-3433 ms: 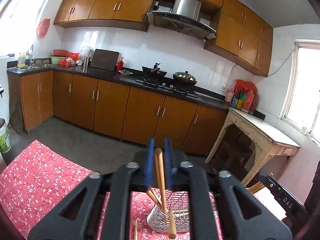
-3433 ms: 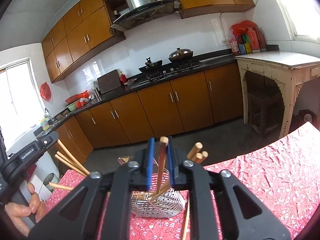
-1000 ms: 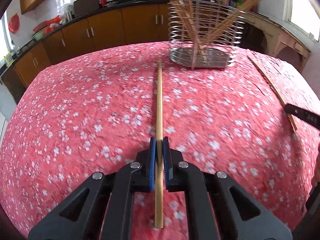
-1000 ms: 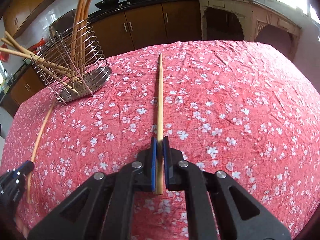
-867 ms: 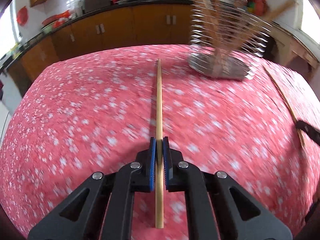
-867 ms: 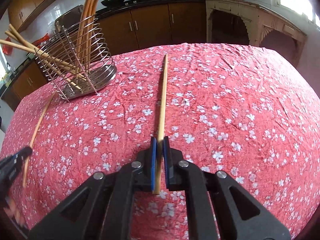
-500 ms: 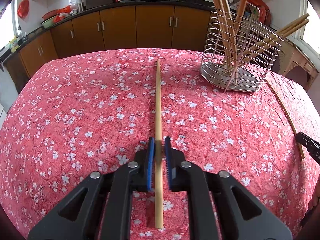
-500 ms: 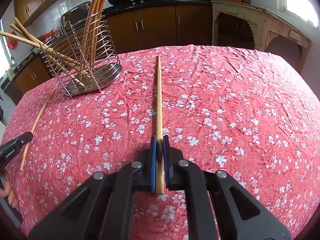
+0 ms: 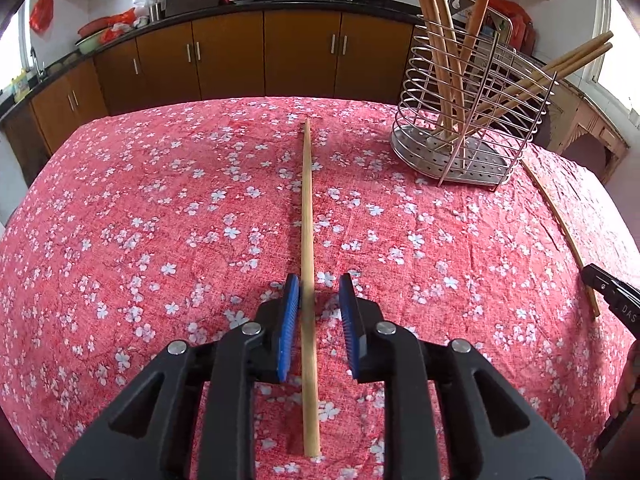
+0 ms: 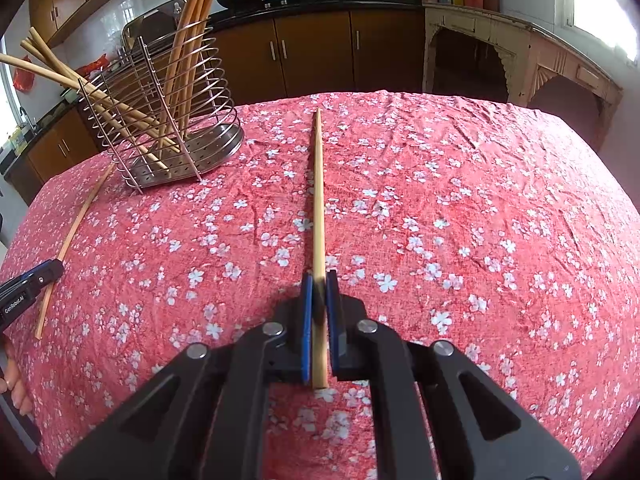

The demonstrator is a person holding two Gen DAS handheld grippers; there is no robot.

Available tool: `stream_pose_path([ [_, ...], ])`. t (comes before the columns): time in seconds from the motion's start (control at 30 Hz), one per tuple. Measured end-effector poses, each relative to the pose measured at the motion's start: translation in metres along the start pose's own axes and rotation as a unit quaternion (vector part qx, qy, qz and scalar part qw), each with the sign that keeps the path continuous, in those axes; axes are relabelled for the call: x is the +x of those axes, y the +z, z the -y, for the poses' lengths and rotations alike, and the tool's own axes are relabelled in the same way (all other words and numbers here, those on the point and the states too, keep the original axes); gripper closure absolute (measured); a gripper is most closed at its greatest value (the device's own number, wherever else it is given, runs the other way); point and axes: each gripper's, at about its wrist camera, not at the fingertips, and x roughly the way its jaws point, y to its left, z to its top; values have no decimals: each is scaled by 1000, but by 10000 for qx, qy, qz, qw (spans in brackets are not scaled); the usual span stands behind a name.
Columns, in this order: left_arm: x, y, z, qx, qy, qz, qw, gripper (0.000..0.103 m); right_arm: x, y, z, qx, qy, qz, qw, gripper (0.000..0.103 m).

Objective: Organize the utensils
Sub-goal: 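Close the left tool on the wooden chopstick lying on the cloth, then lift both chopsticks upright and carry them over the wire holder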

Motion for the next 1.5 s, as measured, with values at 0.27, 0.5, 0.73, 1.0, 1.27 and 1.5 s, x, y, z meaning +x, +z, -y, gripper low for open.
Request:
stream_pose_path([
  [0.27,-2,-1,-6,31,-13,-3,10000,79,0,0,0,-3,1,0,10000,95],
  [0.5,0,-1,-2,72,-35,-11,10000,80,0,0,2,54,80,3,10000,95],
  [0.73,-6,-8,-4,134,-15,-60,9999,96,-10,-5,6,235,268,59,9993,95],
  [1.0,-45,-15,-7,110,-137,286,9994,95,-60,0,15,208,248,668,9972,95],
  [1.27,-103,4,-14,-152,-374,1161,9924,96,-111,14,21,258,390,1453,9883,95],
  [1.5,-134,18,-19,-350,-390,1686,9843,96,-144,30,23,288,613,1987,9777,95],
])
